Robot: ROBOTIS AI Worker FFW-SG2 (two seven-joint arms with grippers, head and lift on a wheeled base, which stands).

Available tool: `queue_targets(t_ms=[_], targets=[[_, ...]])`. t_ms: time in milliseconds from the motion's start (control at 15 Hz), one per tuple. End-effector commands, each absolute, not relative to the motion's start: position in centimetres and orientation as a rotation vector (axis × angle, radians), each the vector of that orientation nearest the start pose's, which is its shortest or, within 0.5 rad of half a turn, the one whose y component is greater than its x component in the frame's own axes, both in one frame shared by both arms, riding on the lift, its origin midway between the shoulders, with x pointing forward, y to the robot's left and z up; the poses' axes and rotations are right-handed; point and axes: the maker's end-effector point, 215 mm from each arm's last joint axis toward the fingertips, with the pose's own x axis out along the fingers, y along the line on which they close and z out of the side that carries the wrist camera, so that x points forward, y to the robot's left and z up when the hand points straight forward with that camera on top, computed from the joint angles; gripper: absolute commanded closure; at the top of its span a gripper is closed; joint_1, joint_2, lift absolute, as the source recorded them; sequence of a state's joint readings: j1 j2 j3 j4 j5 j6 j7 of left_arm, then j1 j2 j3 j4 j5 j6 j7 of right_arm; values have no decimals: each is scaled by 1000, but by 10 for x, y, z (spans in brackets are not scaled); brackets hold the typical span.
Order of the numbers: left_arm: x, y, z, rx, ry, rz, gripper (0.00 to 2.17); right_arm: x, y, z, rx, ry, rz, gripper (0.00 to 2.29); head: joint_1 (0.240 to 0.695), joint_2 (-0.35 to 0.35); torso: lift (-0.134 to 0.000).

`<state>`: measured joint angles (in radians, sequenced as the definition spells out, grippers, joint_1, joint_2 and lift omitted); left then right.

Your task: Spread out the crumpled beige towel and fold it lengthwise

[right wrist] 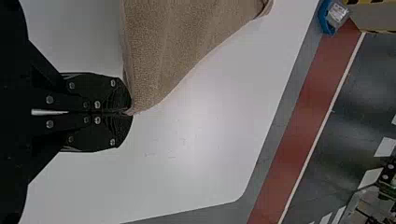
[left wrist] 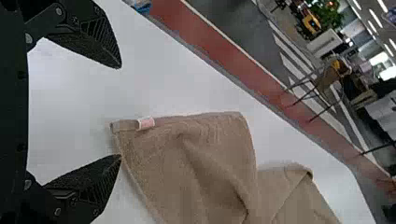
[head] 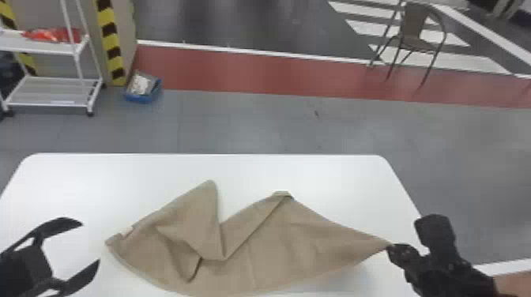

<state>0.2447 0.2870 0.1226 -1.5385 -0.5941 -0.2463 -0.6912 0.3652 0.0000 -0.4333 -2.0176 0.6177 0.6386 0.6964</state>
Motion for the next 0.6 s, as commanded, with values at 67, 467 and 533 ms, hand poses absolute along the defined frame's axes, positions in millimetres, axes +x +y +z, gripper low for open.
queue_targets(t_ms=[67, 467, 533], targets=[[440, 240, -531, 966, 348, -799, 262, 365, -441, -488, -351, 807, -5, 2034, 695, -254, 0], [462, 229, -567, 1283, 345, -864, 265, 352, -454, -490, -344, 826, -31, 2027, 695, -303, 0], [464, 238, -577, 1332, 353, -862, 265, 350, -459, -488, -345, 824, -40, 2027, 695, -306, 0]])
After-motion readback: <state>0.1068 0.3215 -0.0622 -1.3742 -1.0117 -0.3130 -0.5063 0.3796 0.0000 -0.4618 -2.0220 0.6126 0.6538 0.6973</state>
